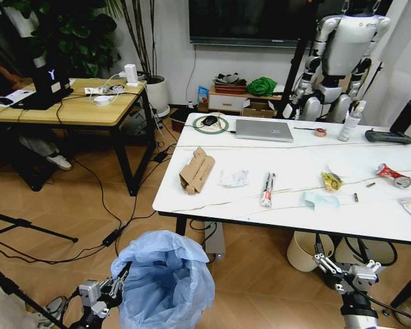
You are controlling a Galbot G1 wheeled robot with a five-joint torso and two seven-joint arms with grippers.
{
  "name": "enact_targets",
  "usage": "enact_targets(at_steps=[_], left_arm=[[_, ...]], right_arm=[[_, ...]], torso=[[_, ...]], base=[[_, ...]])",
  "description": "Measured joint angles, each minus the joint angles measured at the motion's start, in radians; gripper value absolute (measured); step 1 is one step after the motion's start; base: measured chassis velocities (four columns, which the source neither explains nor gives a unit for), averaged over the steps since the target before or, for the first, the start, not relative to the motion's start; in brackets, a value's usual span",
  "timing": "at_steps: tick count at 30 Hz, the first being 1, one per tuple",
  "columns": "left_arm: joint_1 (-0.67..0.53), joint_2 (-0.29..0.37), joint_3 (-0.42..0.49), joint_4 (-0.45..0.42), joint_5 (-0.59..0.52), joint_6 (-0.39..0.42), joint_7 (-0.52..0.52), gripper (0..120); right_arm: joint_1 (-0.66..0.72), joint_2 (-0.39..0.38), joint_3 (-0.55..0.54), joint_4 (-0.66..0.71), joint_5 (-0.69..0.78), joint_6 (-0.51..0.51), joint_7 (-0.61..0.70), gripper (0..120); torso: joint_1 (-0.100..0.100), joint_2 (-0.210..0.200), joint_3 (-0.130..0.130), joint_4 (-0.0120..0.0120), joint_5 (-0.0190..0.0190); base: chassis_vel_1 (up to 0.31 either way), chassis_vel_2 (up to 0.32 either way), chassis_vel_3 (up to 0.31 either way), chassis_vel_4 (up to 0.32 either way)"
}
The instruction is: Pick up the trash bin and place the trash from the table into it.
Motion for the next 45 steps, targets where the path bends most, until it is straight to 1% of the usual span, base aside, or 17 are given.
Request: enact_targets(at_steps=[13, 15, 17, 18, 21, 23, 24, 26, 30, 31, 33, 34, 35, 39, 41, 43, 45], left_arm=[[0.001, 0.006, -0.011, -0.014, -0.023, -0.009, 0.01, 1], [0.012, 0.011, -0.026, -0.02, -0.015, 0.013, 0.019, 1], [0.021, 0.012, -0.04, -0.02, -0.001, 0.031, 0.024, 1], [0.021, 0.012, -0.04, -0.02, -0.001, 0.031, 0.024, 1], [0.033, 0.002, -0.06, -0.021, 0.01, 0.05, 0.026, 1], [0.034, 0.0, -0.064, -0.027, 0.012, 0.064, 0.013, 1], [0.032, 0.003, -0.066, -0.032, 0.012, 0.074, 0.002, 1], [0.035, 0.002, -0.073, -0.038, 0.011, 0.08, -0.004, 1], [0.073, -0.011, -0.107, -0.075, 0.002, 0.1, -0.027, 1], [0.073, -0.011, -0.107, -0.075, 0.002, 0.1, -0.027, 1], [0.09, -0.02, -0.124, -0.095, -0.003, 0.116, -0.035, 1], [0.106, -0.038, -0.148, -0.11, -0.004, 0.129, -0.045, 1], [0.112, -0.05, -0.164, -0.119, -0.006, 0.136, -0.057, 1], [0.127, -0.072, -0.196, -0.134, -0.012, 0.159, -0.083, 1], [0.142, -0.087, -0.219, -0.147, -0.014, 0.176, -0.107, 1], [0.15, -0.097, -0.233, -0.159, -0.023, 0.191, -0.133, 1], [0.153, -0.105, -0.235, -0.168, -0.035, 0.209, -0.162, 1]], right_arm=[[-0.004, 0.0, -0.008, 0.009, 0.016, -0.016, 0.003, 100], [-0.025, -0.003, -0.066, 0.058, 0.074, -0.082, 0.061, 100], [-0.041, -0.06, -0.168, 0.136, 0.135, -0.191, 0.213, 100], [-0.041, -0.06, -0.168, 0.136, 0.135, -0.191, 0.213, 100], [-0.007, -0.186, -0.227, 0.222, 0.261, -0.36, 0.286, 100], [0.035, -0.241, -0.226, 0.248, 0.326, -0.449, 0.302, 100], [0.054, -0.265, -0.216, 0.254, 0.354, -0.487, 0.306, 100], [0.082, -0.293, -0.21, 0.254, 0.38, -0.522, 0.308, 100], [0.195, -0.434, -0.227, 0.222, 0.453, -0.633, 0.307, 100], [0.195, -0.434, -0.227, 0.222, 0.453, -0.633, 0.307, 100], [0.234, -0.5, -0.25, 0.197, 0.455, -0.644, 0.297, 100], [0.291, -0.554, -0.293, 0.163, 0.453, -0.651, 0.31, 100], [0.321, -0.57, -0.322, 0.142, 0.443, -0.65, 0.333, 100], [0.383, -0.591, -0.385, 0.109, 0.435, -0.682, 0.4, 100], [0.442, -0.589, -0.449, 0.096, 0.429, -0.786, 0.477, 100], [0.523, -0.554, -0.516, 0.063, 0.425, -0.871, 0.544, 100], [0.597, -0.498, -0.559, 0.016, 0.42, -0.915, 0.565, 100]], torso=[[0.0, -0.001, 0.0, -0.0001, 0.0], [0.0, -0.001, 0.0, -0.0002, 0.0], [0.0, -0.001, 0.0, -0.0003, 0.0], [0.0, -0.001, 0.0, -0.0003, 0.0], [0.0, -0.001, 0.0, 0.0, -0.0002], [0.0, -0.001, 0.0, 0.0006, 0.0002], [0.0, -0.001, 0.0, 0.0001, 0.0002], [0.0, -0.001, 0.0, -0.0005, -0.0002], [0.0, -0.001, 0.0, 0.0002, 0.0003], [0.0, -0.001, 0.0, 0.0002, 0.0003], [0.0, -0.001, 0.0, 0.0001, 0.0002], [0.0, -0.001, 0.0, 0.0, 0.0001], [0.0, -0.001, 0.0, -0.0001, 0.0001], [0.0, -0.001, 0.0, 0.0001, 0.0001], [0.0, -0.001, 0.0, -0.0001, 0.0], [0.0, -0.001, -0.001, -0.0001, 0.0], [0.0, -0.001, 0.0, 0.0, 0.0001]], base=[[-0.024, -0.019, -0.016, -0.021], [0.0, 0.0, 0.0, 0.0], [0.0, 0.0, 0.0, 0.0], [0.0, 0.0, 0.0, 0.0], [0.0, 0.0, 0.0, 0.0], [0.0, 0.0, 0.0, 0.0], [0.0, 0.0, 0.0, 0.0], [0.0, 0.0, 0.0, 0.0], [0.0, 0.0, 0.0, 0.0], [0.0, 0.0, 0.0, 0.0], [0.0, 0.0, 0.0, 0.0], [0.0, 0.0, 0.0, 0.0], [0.0, 0.0, 0.0, 0.0], [0.0, 0.0, 0.0, 0.0], [0.0, 0.0, 0.0, 0.0], [0.0, 0.0, 0.0, 0.0], [0.0, 0.0, 0.0, 0.0]])
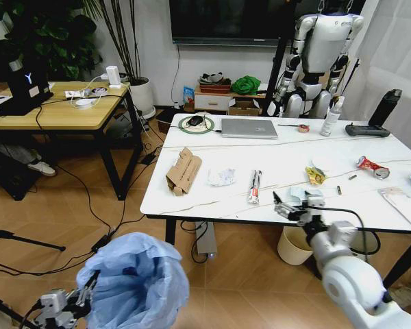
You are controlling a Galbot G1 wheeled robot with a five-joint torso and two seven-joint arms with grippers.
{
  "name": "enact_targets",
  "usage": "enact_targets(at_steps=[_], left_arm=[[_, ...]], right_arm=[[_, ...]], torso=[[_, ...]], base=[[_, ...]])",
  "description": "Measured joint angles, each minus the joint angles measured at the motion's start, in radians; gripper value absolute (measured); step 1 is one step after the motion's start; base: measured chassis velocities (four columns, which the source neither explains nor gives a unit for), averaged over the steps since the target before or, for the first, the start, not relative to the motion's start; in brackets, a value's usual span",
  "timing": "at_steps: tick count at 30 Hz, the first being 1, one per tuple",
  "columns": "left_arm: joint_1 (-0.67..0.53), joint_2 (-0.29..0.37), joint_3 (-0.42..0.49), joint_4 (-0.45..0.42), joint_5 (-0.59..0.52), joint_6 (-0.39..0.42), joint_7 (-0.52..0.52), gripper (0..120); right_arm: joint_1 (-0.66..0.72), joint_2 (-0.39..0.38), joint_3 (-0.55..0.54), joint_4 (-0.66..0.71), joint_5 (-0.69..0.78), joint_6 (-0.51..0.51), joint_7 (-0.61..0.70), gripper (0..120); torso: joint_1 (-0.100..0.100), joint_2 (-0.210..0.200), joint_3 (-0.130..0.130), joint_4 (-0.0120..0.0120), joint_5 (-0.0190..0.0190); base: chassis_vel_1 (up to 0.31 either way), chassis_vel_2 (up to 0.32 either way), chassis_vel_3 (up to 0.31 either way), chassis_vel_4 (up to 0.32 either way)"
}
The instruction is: Pick up the trash bin and place the trash from the table into it.
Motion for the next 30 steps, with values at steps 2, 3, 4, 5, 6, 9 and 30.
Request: enact_targets(at_steps=[2, 3, 4, 5, 6, 9, 30], left_arm=[[0.0, -0.003, 0.001, -0.003, -0.005, 0.008, -0.011, 1], [0.0, -0.007, 0.004, -0.009, -0.015, 0.019, -0.026, 1], [-0.001, -0.013, 0.01, -0.017, -0.024, 0.029, -0.041, 1], [-0.002, -0.016, 0.013, -0.021, -0.028, 0.033, -0.047, 1], [-0.007, -0.021, 0.017, -0.027, -0.031, 0.036, -0.054, 1], [-0.017, -0.03, 0.028, -0.037, -0.037, 0.038, -0.061, 1], [-0.071, -0.001, 0.079, -0.067, -0.008, 0.065, -0.125, 1]], right_arm=[[0.027, 0.024, -0.014, -0.021, -0.001, -0.018, 0.002, 100], [0.06, 0.055, -0.033, -0.047, -0.001, -0.042, 0.004, 100], [0.089, 0.081, -0.048, -0.07, -0.001, -0.064, 0.004, 100], [0.1, 0.093, -0.053, -0.08, -0.002, -0.073, 0.004, 100], [0.117, 0.108, -0.059, -0.097, -0.005, -0.084, 0.004, 100], [0.133, 0.122, -0.062, -0.121, -0.01, -0.088, 0.0, 100], [0.126, 0.132, -0.052, -0.202, -0.03, -0.063, -0.069, 54]], torso=[[0.0, 0.0, 0.0, 0.0001, 0.0], [0.0, 0.0, 0.0, 0.0003, 0.0], [0.0, 0.0, 0.0, 0.0005, -0.0002], [0.0, 0.0, 0.0, 0.0004, -0.0002], [0.0, 0.0, 0.0, 0.0004, -0.0001], [0.0, 0.0, 0.0, 0.0002, -0.0003], [0.0, 0.0, 0.0, -0.0001, -0.0003]], base=[[0.0, 0.0, 0.0, 0.0], [0.0, 0.0, 0.0, 0.0], [0.0, 0.0, 0.0, 0.0], [0.0, 0.0, 0.0, 0.0], [0.0, 0.0, 0.0, 0.0], [0.0, 0.0, 0.0, 0.0], [0.0, 0.0, 0.0, 0.0]])
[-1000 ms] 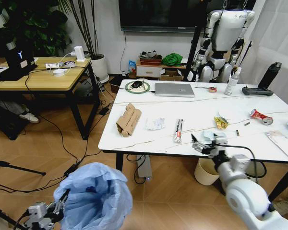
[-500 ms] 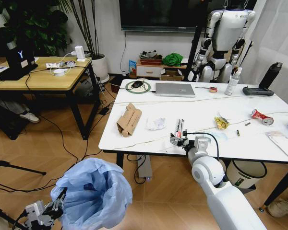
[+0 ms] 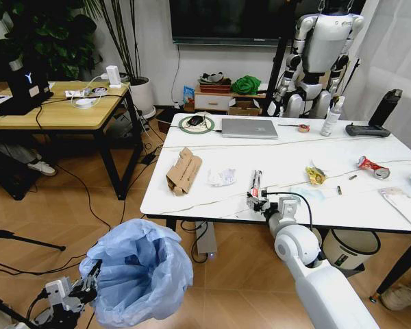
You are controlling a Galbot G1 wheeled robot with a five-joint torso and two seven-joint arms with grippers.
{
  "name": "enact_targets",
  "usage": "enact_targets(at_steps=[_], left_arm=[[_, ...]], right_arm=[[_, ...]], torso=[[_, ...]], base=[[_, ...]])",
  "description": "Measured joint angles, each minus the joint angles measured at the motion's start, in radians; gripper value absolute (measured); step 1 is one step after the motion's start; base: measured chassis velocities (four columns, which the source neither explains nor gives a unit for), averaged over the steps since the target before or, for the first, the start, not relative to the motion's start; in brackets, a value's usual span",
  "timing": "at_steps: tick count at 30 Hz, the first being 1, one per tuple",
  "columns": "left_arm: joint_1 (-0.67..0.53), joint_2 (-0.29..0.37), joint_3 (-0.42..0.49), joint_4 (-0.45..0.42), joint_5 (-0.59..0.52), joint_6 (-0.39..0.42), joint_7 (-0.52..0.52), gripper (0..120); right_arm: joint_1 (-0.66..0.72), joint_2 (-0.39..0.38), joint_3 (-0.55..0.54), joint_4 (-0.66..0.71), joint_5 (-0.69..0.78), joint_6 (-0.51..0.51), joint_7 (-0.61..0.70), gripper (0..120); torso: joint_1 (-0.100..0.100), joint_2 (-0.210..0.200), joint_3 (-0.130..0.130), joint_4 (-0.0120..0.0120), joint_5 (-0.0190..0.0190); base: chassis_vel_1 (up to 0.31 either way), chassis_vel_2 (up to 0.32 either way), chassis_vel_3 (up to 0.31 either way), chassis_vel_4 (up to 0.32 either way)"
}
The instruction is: Pick up the trash bin and place the trash from the table into it.
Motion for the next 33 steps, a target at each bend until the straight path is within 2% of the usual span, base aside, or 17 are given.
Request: enact_targets(at_steps=[5, 6, 15, 21, 26, 27, 30, 33], left_arm=[[-0.001, 0.007, -0.001, -0.004, 0.001, 0.0, -0.003, 1], [-0.001, 0.007, -0.001, -0.004, 0.001, 0.0, -0.003, 1], [0.001, 0.012, -0.003, -0.004, 0.008, 0.0, -0.003, 1], [0.004, 0.017, 0.018, -0.006, 0.016, 0.0, 0.001, 1], [0.001, 0.049, 0.043, -0.007, -0.027, 0.007, -0.004, 1], [0.001, 0.049, 0.043, -0.007, -0.027, 0.007, -0.004, 1], [-0.004, 0.08, 0.05, -0.004, -0.056, 0.015, -0.011, 1], [-0.009, 0.114, 0.051, 0.014, -0.066, 0.016, -0.012, 1]], right_arm=[[0.004, 0.011, -0.01, -0.017, -0.011, 0.001, -0.005, 32], [0.004, 0.011, -0.01, -0.017, -0.011, 0.001, -0.005, 32], [0.002, 0.01, -0.003, -0.02, -0.023, 0.013, -0.013, 1], [-0.022, 0.006, 0.027, -0.005, -0.035, 0.047, -0.033, 0], [-0.11, -0.053, 0.155, 0.096, 0.014, 0.192, -0.139, 0], [-0.11, -0.053, 0.155, 0.096, 0.014, 0.192, -0.139, 0], [-0.172, -0.129, 0.183, 0.178, 0.071, 0.28, -0.233, 0], [-0.21, -0.204, 0.151, 0.268, 0.117, 0.353, -0.339, 0]], torso=[[0.0, 0.0, 0.0, 0.0, 0.0], [0.0, 0.0, 0.0, 0.0, 0.0], [0.0, 0.0, 0.0, 0.0001, 0.0], [0.0, 0.0, 0.0, 0.0003, 0.0003], [0.0, 0.0, 0.0, 0.0, 0.0003], [0.0, 0.0, 0.0, 0.0, 0.0003], [0.0, 0.0, 0.0, -0.0003, 0.0003], [0.0, 0.0, 0.0, -0.0003, 0.0]], base=[[0.0, 0.0, 0.0, 0.0], [0.0, 0.0, 0.0, 0.0], [0.0, 0.0, 0.0, 0.0], [0.0, 0.0, 0.0, 0.0], [0.0, 0.0, 0.0, 0.0], [0.0, 0.0, 0.0, 0.0], [0.0, 0.0, 0.0, 0.0], [0.0, 0.0, 0.0, 0.0]])
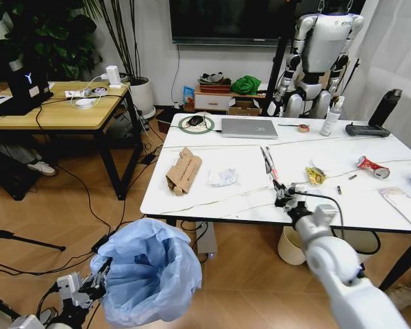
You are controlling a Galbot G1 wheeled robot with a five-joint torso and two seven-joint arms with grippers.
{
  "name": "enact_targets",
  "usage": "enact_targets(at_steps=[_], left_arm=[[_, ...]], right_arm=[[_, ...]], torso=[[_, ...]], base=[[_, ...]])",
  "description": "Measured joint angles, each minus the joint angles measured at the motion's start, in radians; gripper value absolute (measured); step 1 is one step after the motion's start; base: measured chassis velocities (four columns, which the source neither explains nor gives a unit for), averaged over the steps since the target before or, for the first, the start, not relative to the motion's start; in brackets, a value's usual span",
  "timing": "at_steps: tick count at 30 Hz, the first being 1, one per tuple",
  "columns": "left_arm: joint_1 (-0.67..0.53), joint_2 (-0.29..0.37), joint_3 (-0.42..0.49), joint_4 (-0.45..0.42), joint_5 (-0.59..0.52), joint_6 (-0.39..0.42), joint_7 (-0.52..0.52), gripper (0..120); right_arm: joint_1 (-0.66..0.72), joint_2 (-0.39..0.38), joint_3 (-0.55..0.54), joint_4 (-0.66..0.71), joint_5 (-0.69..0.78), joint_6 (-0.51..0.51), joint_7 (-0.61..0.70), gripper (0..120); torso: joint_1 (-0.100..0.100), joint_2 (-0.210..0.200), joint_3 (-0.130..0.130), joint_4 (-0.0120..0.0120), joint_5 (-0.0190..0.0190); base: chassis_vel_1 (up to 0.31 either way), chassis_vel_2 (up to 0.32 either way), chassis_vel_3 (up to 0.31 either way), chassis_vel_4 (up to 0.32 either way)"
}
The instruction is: Pick up the trash bin and place the trash from the table into it.
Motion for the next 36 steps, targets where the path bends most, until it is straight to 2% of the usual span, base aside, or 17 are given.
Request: enact_targets(at_steps=[4, 8, 10, 13, 16, 20, 22, 25, 34, 36], left_arm=[[-0.006, 0.018, 0.005, 0.003, -0.01, 0.003, 0.0, 1], [-0.02, 0.066, 0.024, -0.004, -0.016, 0.01, -0.003, 1], [-0.022, 0.077, 0.028, -0.007, -0.016, 0.011, -0.003, 1], [-0.04, 0.128, 0.054, -0.017, -0.024, 0.017, -0.011, 1], [-0.058, 0.163, 0.071, -0.013, -0.036, 0.02, -0.018, 1], [-0.065, 0.243, 0.093, 0.002, -0.067, 0.02, -0.024, 1], [-0.077, 0.277, 0.101, 0.003, -0.09, 0.022, -0.029, 1], [-0.105, 0.29, 0.11, 0.012, -0.102, 0.024, -0.037, 1], [-0.135, 0.291, 0.119, 0.017, -0.128, 0.03, -0.047, 1], [-0.138, 0.289, 0.116, 0.013, -0.132, 0.032, -0.049, 1]], right_arm=[[0.003, -0.04, -0.074, 0.051, 0.031, 0.027, -0.067, 0], [0.054, -0.094, -0.274, 0.072, 0.049, 0.122, -0.163, 0], [0.059, -0.104, -0.306, 0.069, 0.055, 0.15, -0.18, 0], [0.068, -0.122, -0.402, 0.04, 0.054, 0.238, -0.221, 0], [0.069, -0.124, -0.454, 0.026, 0.025, 0.265, -0.228, 0], [0.071, -0.139, -0.54, -0.004, -0.054, 0.317, -0.22, 0], [0.071, -0.16, -0.564, -0.007, -0.072, 0.318, -0.21, 0], [0.076, -0.17, -0.576, -0.006, -0.082, 0.313, -0.196, 0], [0.081, -0.181, -0.593, -0.002, -0.125, 0.323, -0.151, 0], [0.073, -0.181, -0.599, -0.002, -0.137, 0.329, -0.145, 8]], torso=[[0.0, 0.0, 0.0, 0.0003, 0.0002], [0.0, 0.0, 0.0, 0.0007, 0.0001], [0.0, 0.0, 0.0, 0.0006, 0.0], [0.0, 0.0, 0.0, 0.0005, 0.0002], [0.0, 0.0, 0.0, 0.0002, 0.0], [0.0, 0.0, 0.0, 0.0004, 0.0], [0.0, 0.0, 0.0, 0.0006, 0.0], [0.0, 0.0, 0.0, 0.0002, 0.0], [0.0, 0.0, 0.0, 0.0005, 0.0002], [0.0, 0.0, 0.0, 0.0004, 0.0001]], base=[[0.0, 0.0, 0.0, 0.0], [0.0, 0.0, 0.0, 0.0], [0.0, 0.0, 0.0, 0.0], [0.0, 0.0, 0.0, 0.0], [0.0, 0.0, 0.0, 0.0], [0.0, 0.0, 0.0, 0.0], [0.0, 0.0, 0.0, 0.0], [0.0, 0.0, 0.0, 0.0], [0.0, 0.0, 0.0, 0.0], [0.0, 0.0, 0.0, 0.0]])
